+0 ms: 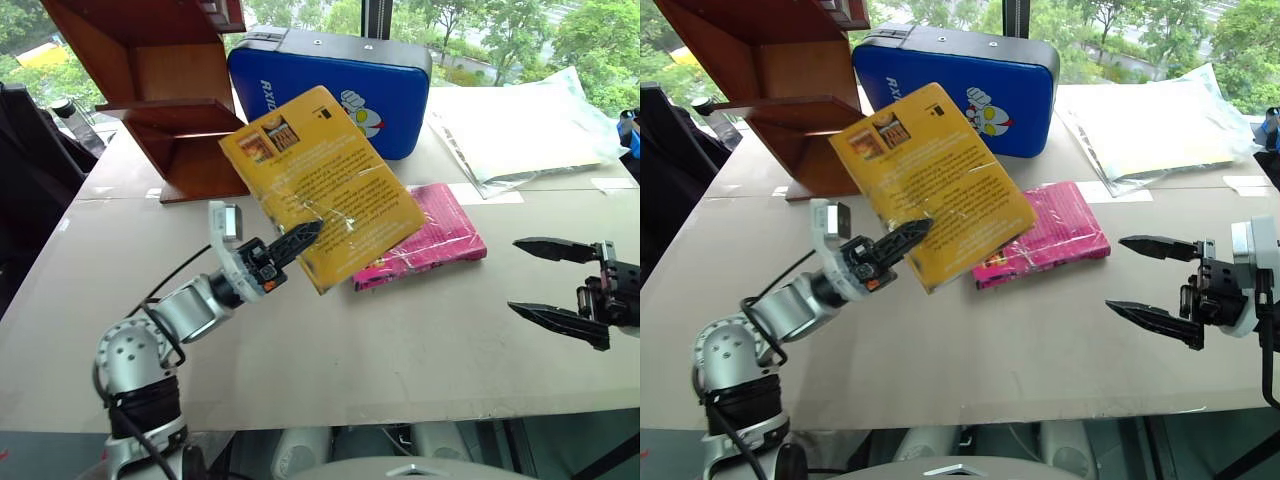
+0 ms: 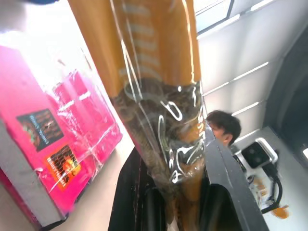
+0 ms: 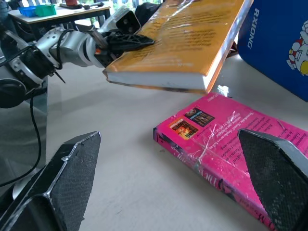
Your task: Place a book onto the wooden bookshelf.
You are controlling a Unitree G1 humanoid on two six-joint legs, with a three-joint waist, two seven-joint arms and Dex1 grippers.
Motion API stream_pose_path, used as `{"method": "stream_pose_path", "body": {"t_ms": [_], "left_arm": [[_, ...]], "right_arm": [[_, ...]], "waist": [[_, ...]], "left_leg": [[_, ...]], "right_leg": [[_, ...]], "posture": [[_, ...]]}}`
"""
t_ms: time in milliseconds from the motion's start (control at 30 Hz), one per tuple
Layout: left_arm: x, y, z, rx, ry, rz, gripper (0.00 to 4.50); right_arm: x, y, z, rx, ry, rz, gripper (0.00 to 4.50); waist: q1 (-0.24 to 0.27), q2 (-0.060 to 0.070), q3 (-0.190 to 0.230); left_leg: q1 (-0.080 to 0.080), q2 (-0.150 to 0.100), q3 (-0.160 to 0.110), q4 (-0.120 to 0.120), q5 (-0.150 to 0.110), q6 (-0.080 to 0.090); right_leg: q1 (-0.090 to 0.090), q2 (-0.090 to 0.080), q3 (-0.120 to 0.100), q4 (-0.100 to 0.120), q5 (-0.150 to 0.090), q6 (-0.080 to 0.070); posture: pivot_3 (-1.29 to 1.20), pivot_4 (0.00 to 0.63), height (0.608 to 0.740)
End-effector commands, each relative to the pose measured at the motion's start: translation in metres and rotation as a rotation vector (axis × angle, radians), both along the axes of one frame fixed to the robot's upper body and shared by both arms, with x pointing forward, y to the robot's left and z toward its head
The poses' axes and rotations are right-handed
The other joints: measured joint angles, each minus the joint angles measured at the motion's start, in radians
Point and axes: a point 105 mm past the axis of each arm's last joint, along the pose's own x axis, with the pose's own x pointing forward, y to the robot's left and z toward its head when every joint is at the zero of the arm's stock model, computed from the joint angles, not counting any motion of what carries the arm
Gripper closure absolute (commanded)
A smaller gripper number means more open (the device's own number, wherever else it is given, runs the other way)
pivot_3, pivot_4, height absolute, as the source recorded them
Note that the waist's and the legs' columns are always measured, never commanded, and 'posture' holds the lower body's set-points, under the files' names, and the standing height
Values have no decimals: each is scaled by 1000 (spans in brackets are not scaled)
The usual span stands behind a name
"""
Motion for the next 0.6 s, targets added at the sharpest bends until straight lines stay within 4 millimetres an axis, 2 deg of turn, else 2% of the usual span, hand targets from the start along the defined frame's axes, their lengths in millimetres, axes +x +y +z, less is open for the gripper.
{"method": "stream_pose_path", "body": {"t_ms": [33,100,233,333,400,533,600], "left_arm": [[4,1,44,227,-346,156,4427],[18,8,67,361,-516,286,4427],[28,11,104,824,-906,356,4427],[43,36,131,1301,-1203,473,4427],[48,52,140,1581,-1354,500,4427],[50,75,176,1848,-1525,620,4427],[54,88,176,1983,-1490,588,4427]], "right_arm": [[11,4,20,43,-72,14,0],[20,6,30,91,-102,14,0],[36,13,51,202,-146,26,0],[46,22,68,300,-169,46,0],[51,26,75,340,-177,56,0],[57,33,85,395,-190,76,0],[58,36,88,418,-193,85,0]], "waist": [[1,-1,1],[6,-2,1],[1,-3,2],[-5,-3,3],[-8,-2,3],[-2,-2,4],[-1,-2,4]], "left_leg": [[0,0,0,0,0,0],[0,0,-1,0,0,0],[-1,0,1,-1,0,0],[-2,0,3,-4,0,0],[-2,0,5,-5,0,0],[-4,2,5,-13,0,0],[-6,2,4,-14,0,0]], "right_leg": [[0,3,0,0,0,0],[1,4,-1,-1,1,-1],[0,6,-1,-3,2,-3],[-1,9,0,-7,2,-3],[-3,9,2,-8,2,-3],[-7,9,2,-10,4,2],[-9,9,1,-10,4,2]], "posture": [[0,150,740],[0,150,740],[0,150,740],[0,150,740],[0,150,740],[0,150,740],[0,150,740]]}}
